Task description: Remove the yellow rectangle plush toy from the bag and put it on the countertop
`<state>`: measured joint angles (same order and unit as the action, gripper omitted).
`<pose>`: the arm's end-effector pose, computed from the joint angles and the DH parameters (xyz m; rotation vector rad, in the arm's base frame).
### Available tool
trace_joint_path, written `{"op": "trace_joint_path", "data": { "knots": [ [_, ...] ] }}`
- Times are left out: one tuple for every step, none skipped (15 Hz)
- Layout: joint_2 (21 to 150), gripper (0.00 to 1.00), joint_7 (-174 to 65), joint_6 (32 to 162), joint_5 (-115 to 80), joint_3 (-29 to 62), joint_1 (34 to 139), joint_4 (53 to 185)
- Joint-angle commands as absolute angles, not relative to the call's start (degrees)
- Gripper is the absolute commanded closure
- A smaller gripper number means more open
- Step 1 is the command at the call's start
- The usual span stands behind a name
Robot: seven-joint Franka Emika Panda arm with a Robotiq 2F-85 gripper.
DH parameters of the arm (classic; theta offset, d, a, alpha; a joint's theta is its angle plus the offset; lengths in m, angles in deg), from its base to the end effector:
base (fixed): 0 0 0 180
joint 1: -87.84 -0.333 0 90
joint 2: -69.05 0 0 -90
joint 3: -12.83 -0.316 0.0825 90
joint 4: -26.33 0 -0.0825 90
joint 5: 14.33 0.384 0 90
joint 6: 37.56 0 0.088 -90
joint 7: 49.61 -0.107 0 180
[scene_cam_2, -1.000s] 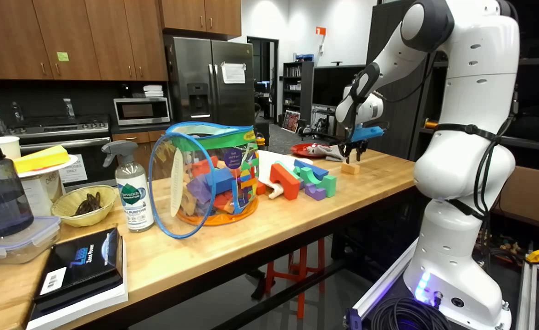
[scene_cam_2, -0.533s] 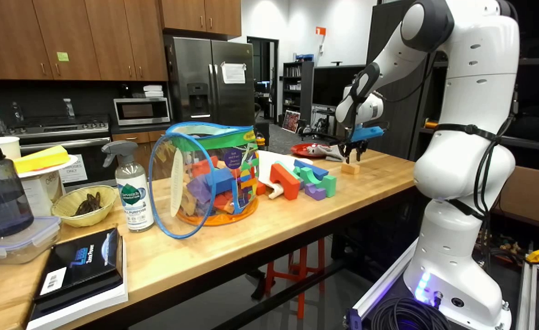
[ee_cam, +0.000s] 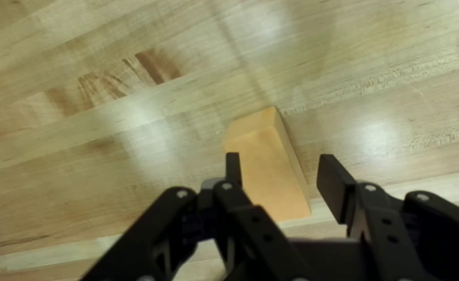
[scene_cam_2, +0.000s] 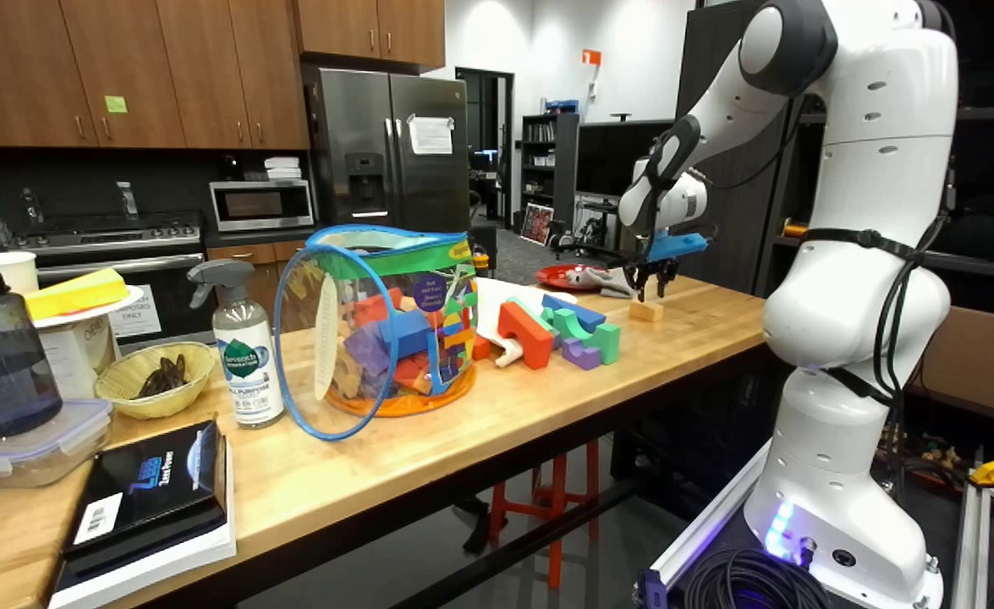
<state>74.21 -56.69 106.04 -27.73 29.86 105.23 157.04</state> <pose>0.4456 -0.3026 0.3299 2.8269 -0.7858 0.1326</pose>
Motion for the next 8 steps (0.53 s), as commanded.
{"op": "trace_joint_path", "data": {
  "knots": [
    [74.2,0.2,-56.5,105.8,-27.6,30.3,104.8,156.9],
    [73.6,0.2,-58.8,105.7,-29.1,30.8,104.9,157.3],
    [73.4,0.16,-59.6,105.6,-29.8,30.9,104.8,157.4],
    [73.3,0.1,-60.2,105.7,-30.4,30.9,104.7,157.4],
    [73.5,0.04,-60.4,105.6,-30.1,30.7,104.5,157.1],
    [73.7,0.01,-60.3,105.9,-30.2,30.5,104.4,156.8],
    [74.0,0.0,-59.6,106.5,-29.1,30.1,104.2,156.3],
    [74.2,0.08,-58.8,106.1,-28.7,30.4,104.6,156.8]
  ]
}}
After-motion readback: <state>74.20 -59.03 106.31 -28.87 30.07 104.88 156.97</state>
